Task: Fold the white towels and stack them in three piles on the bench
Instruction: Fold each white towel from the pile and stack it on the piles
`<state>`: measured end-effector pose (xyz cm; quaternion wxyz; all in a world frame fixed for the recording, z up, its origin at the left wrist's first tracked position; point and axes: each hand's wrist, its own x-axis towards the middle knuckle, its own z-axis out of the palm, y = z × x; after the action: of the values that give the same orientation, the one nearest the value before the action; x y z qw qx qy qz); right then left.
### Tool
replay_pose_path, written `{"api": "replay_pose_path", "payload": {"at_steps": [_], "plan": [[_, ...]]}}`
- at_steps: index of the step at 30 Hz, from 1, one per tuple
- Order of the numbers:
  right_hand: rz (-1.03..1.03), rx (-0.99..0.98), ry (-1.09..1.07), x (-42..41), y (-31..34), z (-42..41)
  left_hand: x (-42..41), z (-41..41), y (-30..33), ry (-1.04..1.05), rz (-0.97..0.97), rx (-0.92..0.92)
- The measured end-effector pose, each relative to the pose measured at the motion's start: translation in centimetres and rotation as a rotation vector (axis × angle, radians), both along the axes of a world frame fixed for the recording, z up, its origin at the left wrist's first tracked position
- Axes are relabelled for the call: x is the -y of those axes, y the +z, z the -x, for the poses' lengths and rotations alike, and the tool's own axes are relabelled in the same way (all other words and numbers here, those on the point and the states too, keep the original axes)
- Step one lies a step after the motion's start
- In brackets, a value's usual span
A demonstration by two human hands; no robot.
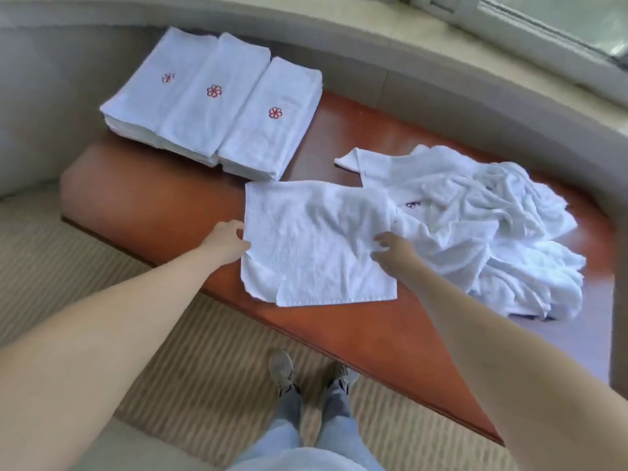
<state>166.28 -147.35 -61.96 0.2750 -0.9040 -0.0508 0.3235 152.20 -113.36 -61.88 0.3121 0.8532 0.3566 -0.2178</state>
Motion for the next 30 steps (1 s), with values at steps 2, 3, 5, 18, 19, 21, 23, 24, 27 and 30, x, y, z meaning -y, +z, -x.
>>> {"api": "replay_pose_path", "payload": {"at_steps": [2,3,5,18,19,21,23,24,27,30], "plan": [[0.045,-0.091,0.007,0.8,-3.0,2.4,1.2,2.3,-3.4,-0.031,0.054,-0.088],[0.054,-0.135,-0.007,1.2,-4.2,3.4,1.7,3.3,-4.8,-0.034,0.081,-0.12],[0.063,-0.184,-0.054,1.8,-6.2,4.9,2.6,4.7,-7.0,-0.021,0.12,-0.161],[0.137,-0.082,-0.548,4.8,-13.1,5.3,6.9,4.8,-12.2,0.162,-0.171,-0.125],[0.13,-0.081,-0.552,5.0,-13.4,5.3,7.3,4.7,-12.3,0.147,-0.137,-0.083],[0.116,-0.091,-0.542,5.3,-13.8,5.3,7.9,4.5,-12.4,0.019,-0.078,-0.086],[0.099,-0.096,-0.542,5.8,-14.0,5.3,8.2,4.2,-12.5,-0.144,-0.086,-0.154],[0.086,-0.107,-0.552,6.0,-14.1,5.2,8.2,4.0,-12.5,-0.188,-0.099,-0.173],[-0.007,-0.178,-0.641,6.6,-14.5,4.8,7.6,4.1,-12.8,-0.118,-0.096,-0.15],[-0.051,-0.229,-0.675,7.1,-14.5,4.5,6.4,4.9,-13.2,0.074,0.007,-0.066]]}}
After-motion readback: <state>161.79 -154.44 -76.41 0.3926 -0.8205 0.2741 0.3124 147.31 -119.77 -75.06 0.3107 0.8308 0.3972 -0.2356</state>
